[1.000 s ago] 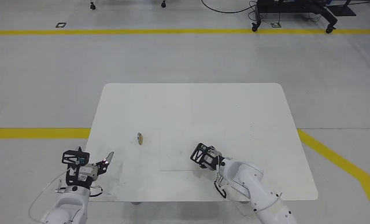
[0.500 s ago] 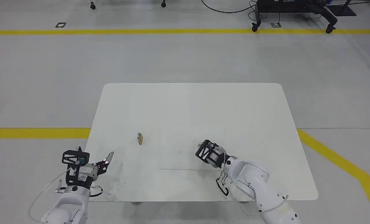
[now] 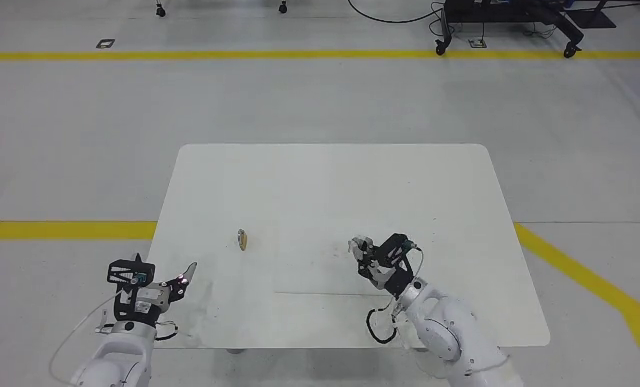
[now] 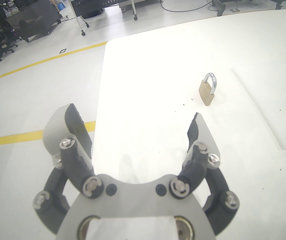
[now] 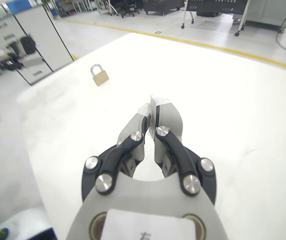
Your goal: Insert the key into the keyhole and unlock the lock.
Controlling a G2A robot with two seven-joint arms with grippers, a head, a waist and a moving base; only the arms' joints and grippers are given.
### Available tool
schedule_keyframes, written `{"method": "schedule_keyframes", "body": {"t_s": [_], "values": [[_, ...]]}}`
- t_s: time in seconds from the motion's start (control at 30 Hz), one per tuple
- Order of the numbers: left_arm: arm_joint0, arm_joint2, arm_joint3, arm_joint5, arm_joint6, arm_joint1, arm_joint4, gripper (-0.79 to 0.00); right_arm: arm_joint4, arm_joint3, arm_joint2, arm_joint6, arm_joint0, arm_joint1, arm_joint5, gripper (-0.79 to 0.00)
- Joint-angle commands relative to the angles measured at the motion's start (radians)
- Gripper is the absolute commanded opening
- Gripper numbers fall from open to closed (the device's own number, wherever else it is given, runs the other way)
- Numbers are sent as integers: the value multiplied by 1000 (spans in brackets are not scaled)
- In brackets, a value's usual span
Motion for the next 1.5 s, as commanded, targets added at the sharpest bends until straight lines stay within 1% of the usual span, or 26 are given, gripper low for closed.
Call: {"method": "schedule_keyframes", "body": {"t_s": [0.0, 0.1, 0.2, 0.23, 0.4, 0.43, 0.5, 0.53, 0.57, 0.67, 0.73, 0.77, 0.8, 0.87, 1.0, 1.03, 1.07, 1.1, 1.37, 1.4, 1.43, 1.47], "values": [[0, 0, 0, 0, 0, 0, 0, 0, 157, 39, 6, 17, 9, -2, -73, -785], [0, 0, 0, 0, 0, 0, 0, 0, 315, 88, 19, 54, 26, -2, -155, -785], [0, 0, 0, 0, 0, 0, 0, 0, 406, 112, 32, 81, 37, 1, -228, -785], [0, 0, 0, 0, 0, 0, 0, 0, 416, 117, 40, 90, 40, 3, -247, -785], [0, 0, 0, 0, 0, 0, 0, 0, 411, 117, 43, 94, 41, 4, -249, -785], [-1, -6, -1, 25, 13, 0, 26, 0, 411, 117, 43, 94, 41, 4, -249, -785], [7, 9, -7, 70, 26, -3, 72, 0, 411, 117, 43, 94, 41, 4, -249, -785], [9, 23, -18, 67, 28, -5, 69, 0, 411, 117, 43, 94, 41, 4, -249, -785], [10, 35, -27, 44, 24, -6, 57, 0, 411, 117, 43, 94, 41, 4, -249, -785], [-1, 66, -63, -109, -24, -6, -26, 0, 382, 103, 19, 120, 33, 3, -245, -785], [-22, 89, -80, -220, -82, -4, -84, 0, 401, 102, 2, 138, 35, 1, -251, -785], [-32, 101, -86, -257, -104, -4, -105, 0, 408, 104, -4, 148, 37, 0, -254, -785], [-57, 123, -89, -323, -148, -3, -151, 0, 432, 112, -11, 162, 43, 0, -264, -785], [-105, 164, -82, -413, -213, -5, -236, 0, 484, 126, -18, 187, 52, -1, -289, -785], [-216, 242, -34, -531, -339, -9, -379, 0, 566, 149, -12, 233, 63, 3, -311, -785], [-240, 255, -15, -548, -370, -9, -404, 0, 598, 154, -9, 245, 64, 4, -320, -785], [-264, 260, -3, -538, -398, -9, -399, 0, 626, 160, -2, 258, 66, 6, -325, -785], [-284, 262, -1, -512, -411, -9, -349, 0, 642, 167, 12, 264, 68, 8, -318, -785], [-288, 265, -1, -503, -410, -9, -334, 0, 644, 167, 16, 265, 69, 9, -315, -785], [-284, 269, -1, -507, -402, -10, -349, 0, 644, 167, 16, 265, 69, 9, -315, -785], [-279, 278, 5, -537, -395, -11, -403, 0, 651, 161, 2, 274, 63, 8, -309, -785], [-284, 278, 23, -588, -396, -10, -496, 0, 666, 157, -13, 291, 65, 6, -297, -785]]}}
